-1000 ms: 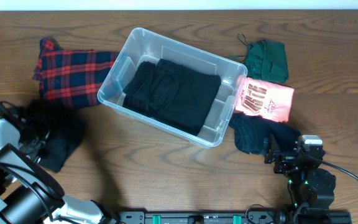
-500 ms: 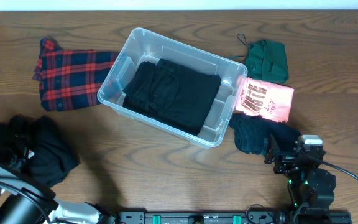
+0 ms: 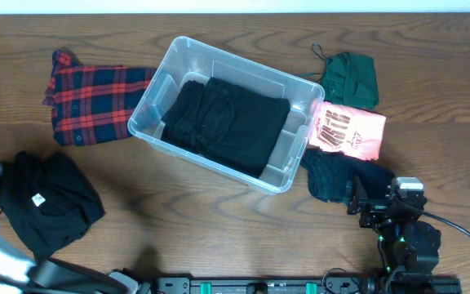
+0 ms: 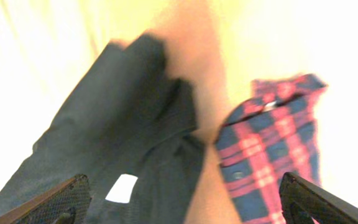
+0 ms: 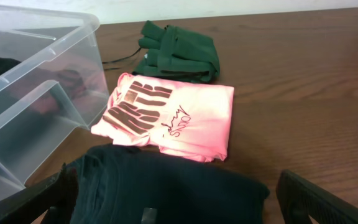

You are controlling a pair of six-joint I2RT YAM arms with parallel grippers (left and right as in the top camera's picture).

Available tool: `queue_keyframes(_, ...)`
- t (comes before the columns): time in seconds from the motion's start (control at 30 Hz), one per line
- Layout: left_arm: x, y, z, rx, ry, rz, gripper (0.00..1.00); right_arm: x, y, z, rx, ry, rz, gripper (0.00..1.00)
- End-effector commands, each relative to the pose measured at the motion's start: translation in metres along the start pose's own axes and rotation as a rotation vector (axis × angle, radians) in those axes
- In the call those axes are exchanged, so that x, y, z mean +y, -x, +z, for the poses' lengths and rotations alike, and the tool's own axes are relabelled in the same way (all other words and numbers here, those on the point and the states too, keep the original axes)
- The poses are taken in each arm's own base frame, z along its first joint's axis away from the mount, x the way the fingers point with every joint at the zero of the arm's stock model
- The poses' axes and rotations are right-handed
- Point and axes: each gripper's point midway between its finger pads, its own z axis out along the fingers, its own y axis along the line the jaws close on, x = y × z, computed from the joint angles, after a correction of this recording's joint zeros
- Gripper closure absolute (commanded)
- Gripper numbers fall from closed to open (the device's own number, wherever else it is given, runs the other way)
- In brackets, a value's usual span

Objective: Pack container
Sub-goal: 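Move the left gripper to the red plaid shirt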

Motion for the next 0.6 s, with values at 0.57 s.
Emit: queue_keyframes(0.57,-0.132,-0.036,0.054,0.185,-0.467,0.068,0.02,0.001,-0.001,0.000,0.000,0.006,0.010,0.01)
